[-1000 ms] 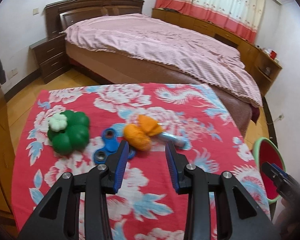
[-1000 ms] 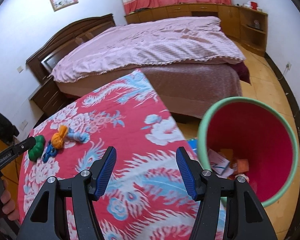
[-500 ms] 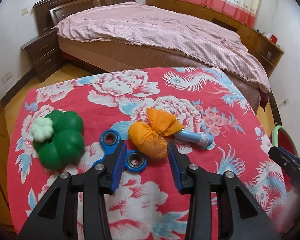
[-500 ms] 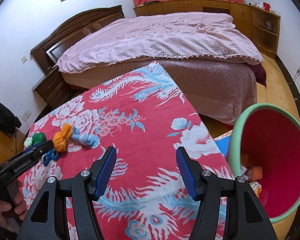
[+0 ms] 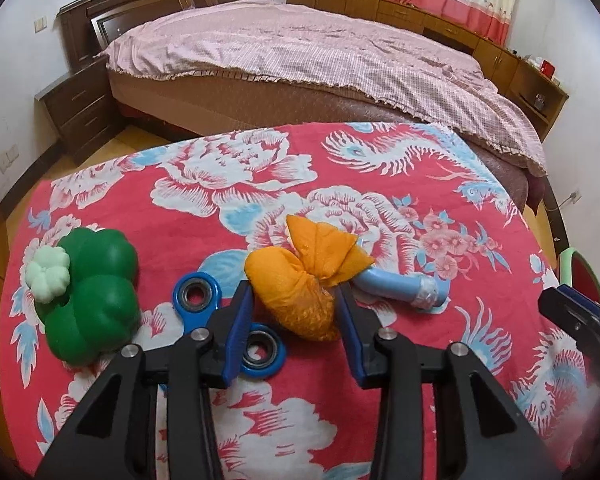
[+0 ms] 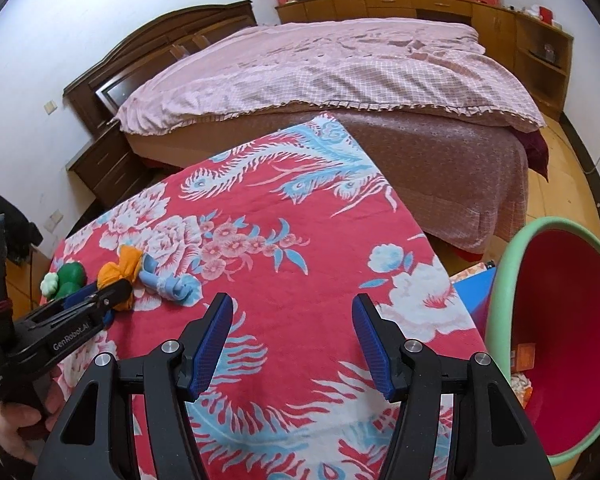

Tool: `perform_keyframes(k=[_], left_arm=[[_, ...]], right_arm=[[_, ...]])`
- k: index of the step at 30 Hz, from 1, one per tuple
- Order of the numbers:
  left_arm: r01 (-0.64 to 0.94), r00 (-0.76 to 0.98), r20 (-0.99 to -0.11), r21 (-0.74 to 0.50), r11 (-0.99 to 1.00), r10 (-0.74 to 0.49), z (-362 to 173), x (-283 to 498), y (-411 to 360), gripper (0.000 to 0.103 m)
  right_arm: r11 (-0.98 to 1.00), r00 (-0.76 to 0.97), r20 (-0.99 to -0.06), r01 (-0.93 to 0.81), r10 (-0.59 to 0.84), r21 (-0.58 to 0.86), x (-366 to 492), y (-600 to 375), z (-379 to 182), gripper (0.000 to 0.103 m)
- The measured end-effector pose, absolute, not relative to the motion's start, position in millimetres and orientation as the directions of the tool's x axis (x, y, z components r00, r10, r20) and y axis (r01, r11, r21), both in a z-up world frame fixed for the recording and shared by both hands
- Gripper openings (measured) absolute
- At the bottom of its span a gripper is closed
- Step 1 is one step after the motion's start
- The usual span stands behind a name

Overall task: Collect trash
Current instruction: 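Grasp the orange-wrapped bundle with the left tool while the right tool grasps the blue tube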

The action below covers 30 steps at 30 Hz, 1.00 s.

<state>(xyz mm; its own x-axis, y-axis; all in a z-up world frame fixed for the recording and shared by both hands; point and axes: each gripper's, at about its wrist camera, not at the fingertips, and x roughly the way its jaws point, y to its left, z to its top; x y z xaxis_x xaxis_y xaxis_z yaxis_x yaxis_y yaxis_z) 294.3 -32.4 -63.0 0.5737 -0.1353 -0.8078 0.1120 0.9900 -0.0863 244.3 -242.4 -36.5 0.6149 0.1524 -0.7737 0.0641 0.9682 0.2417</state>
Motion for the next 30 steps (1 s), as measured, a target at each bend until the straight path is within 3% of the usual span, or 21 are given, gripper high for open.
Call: perform_keyframes(k=[3,4,13,22,30], left_arm=[[0.110,0.586,-0.796,-0.111,0.988,-0.154,-61,293,-31,0.029],[0.109,0.591,-0.791,-0.113,0.988,-0.156,-60,292,-30,0.022],[0.061,0.636,-0.748,-0.199,0.978,-0.192,-45,277,-10,0.020],[-0.057,0.681,-0.725,-0.195,0.979,-0.105,-33,261,21,0.020],[-0.084,0.672,-0.732,-0.223,0.971,-0.110,-38,261,33,0.020]], right_arm=[[0.970,0.614,-0.774,0.055,0.156,0.239,246,-239,-37,0.064],[0.970,0.612,-0.775,0.049,0.159,0.238,247,-237,-37,0.064],[0.969,0.591,-0.779,-0.019,0.209,0.245,258,-211,-40,0.064],[0.972,0.562,-0.793,-0.119,0.235,0.204,279,-170,-46,0.064],[0.970,0.545,-0.805,-0.185,0.233,0.156,294,-143,-56,0.064]])
